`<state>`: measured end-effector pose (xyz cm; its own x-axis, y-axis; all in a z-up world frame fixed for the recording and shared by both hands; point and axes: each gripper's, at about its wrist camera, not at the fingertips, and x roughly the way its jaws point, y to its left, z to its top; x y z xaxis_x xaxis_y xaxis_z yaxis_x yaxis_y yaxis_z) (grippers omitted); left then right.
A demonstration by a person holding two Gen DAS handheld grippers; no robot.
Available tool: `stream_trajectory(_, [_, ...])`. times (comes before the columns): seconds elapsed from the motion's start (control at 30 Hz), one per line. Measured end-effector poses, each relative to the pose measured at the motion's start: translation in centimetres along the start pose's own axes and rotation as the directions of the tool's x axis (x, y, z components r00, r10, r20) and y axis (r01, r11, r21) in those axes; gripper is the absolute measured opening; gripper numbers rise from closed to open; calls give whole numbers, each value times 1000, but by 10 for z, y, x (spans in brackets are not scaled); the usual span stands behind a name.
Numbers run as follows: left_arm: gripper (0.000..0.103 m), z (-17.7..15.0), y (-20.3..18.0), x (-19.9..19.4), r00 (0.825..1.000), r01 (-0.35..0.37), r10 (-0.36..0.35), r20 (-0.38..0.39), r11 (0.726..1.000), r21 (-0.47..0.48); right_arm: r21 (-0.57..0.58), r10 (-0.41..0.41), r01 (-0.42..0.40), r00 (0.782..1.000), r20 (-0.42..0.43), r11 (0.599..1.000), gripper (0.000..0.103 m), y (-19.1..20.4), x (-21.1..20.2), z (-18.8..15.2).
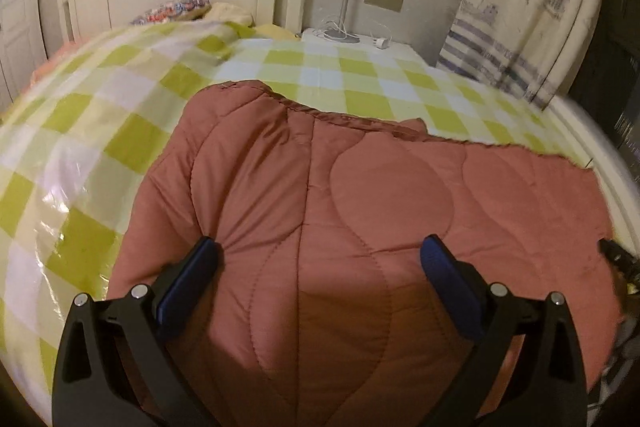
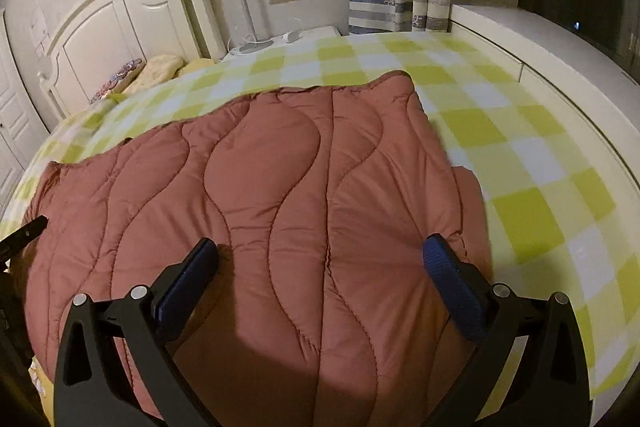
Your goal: Fold large clothes
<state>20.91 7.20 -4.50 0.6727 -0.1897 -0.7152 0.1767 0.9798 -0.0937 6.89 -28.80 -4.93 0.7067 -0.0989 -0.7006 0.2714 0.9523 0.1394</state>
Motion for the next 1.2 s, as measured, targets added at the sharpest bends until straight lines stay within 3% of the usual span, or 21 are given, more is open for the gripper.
stream_trajectory(0.17, [101,-1,-10,-14,997,-69,69,19,997,15,-26,-57,57,998,9,998,98,11,-11,1])
stream_trajectory(0.27, [101,-4,-22,-38,997,-24,22,71,999,37,-39,-14,17,997,76,999,98,25,-34,0])
stream_trajectory(0.4, [101,-11,-59,-49,996,-22,9,92,990,142,-197,63,-37,990,126,980,98,74,-55,0])
stream_trajectory(0.5, [101,-26,-79,-27,999,-43,37,36,979,200,-342,71,-44,995,69,939,98,111,-41,-17])
stream_trajectory(0.57, [101,-37,-81,-17,996,-69,57,64,973,221,-400,31,-28,1000,3,916,98,126,-16,-34])
stream_trajectory(0.63, [101,-37,-80,-13,997,-63,53,51,973,221,-373,64,-48,998,30,927,99,122,-9,-40])
stream_trajectory(0.7, [101,-36,-77,-14,998,-49,42,36,975,216,-348,83,-77,997,2,934,98,116,-10,-35])
stream_trajectory(0.87, [101,-31,-52,-34,998,-13,3,70,991,137,-281,26,-8,998,63,960,98,81,-30,-18])
stream_trajectory(0.97, [101,-28,-22,-40,994,-54,49,96,997,52,-173,-32,43,997,68,984,98,40,-26,-10])
stream_trajectory(1.03, [101,-29,0,-28,997,-59,59,57,998,3,-121,-53,56,998,28,991,98,14,-14,-14])
stream_trajectory(1.1, [101,-32,2,-23,997,-60,58,59,998,19,-97,-12,14,1000,22,995,98,4,-11,-18])
stream_trajectory(1.2, [101,-33,-10,-19,990,-133,129,56,988,77,-127,-58,59,998,15,990,98,12,-10,-17])
